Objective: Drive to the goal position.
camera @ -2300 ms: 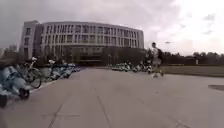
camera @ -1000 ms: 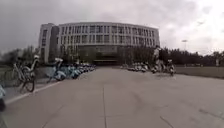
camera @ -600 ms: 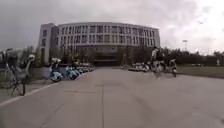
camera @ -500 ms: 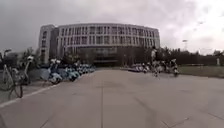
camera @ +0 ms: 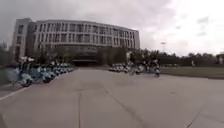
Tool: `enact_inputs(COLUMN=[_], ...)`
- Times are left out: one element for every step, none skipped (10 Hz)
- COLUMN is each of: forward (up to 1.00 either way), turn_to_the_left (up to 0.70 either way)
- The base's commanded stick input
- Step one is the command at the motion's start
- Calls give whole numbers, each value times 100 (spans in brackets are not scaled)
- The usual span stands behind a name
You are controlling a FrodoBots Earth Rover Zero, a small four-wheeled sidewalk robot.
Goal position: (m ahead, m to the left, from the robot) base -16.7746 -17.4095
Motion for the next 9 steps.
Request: enact_inputs(forward=[70, 70, 70, 70, 70, 70, 70, 70, 70], turn_to_the_left=[-35, -35, -35, -35, -35, -35, -35, -35, -35])
